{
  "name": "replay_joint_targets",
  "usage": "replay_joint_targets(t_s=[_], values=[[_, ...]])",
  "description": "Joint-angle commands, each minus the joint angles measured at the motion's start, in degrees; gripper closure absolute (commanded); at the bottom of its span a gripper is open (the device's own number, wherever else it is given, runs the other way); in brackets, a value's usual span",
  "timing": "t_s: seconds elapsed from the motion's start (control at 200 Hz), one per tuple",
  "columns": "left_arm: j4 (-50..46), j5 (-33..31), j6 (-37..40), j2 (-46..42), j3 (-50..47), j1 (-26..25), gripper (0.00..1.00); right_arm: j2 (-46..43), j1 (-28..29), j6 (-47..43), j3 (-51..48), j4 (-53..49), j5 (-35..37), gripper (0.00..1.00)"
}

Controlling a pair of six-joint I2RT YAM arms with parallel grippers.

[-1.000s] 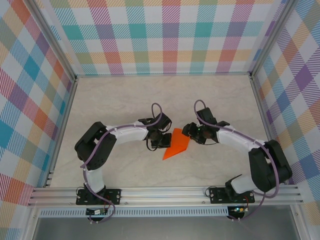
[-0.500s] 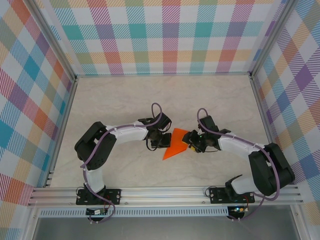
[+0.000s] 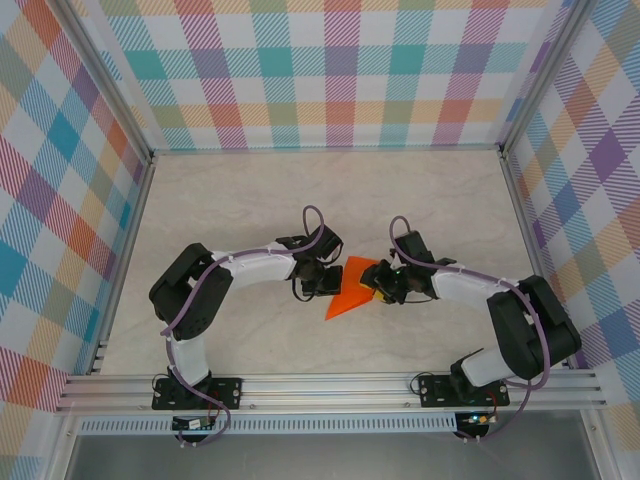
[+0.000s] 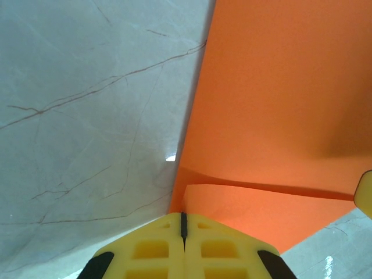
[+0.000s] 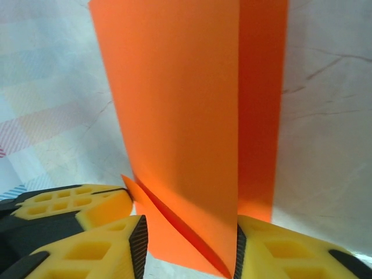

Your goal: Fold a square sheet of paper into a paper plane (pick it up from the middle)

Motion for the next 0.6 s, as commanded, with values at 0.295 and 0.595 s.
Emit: replay_joint_targets(t_s=[0.295,0.595], values=[[-1.38,-0.25,1.49,-0.61,0.2,1.51,0.99,2.38,1.53,0.02,-2.89,9.68,-7.13,0.7],[-0.68,-1.92,1.56,-4.23,-0.77,1.84,0.95,2.29,1.63,1.3,-1.89,7.09,-4.12,0.97]])
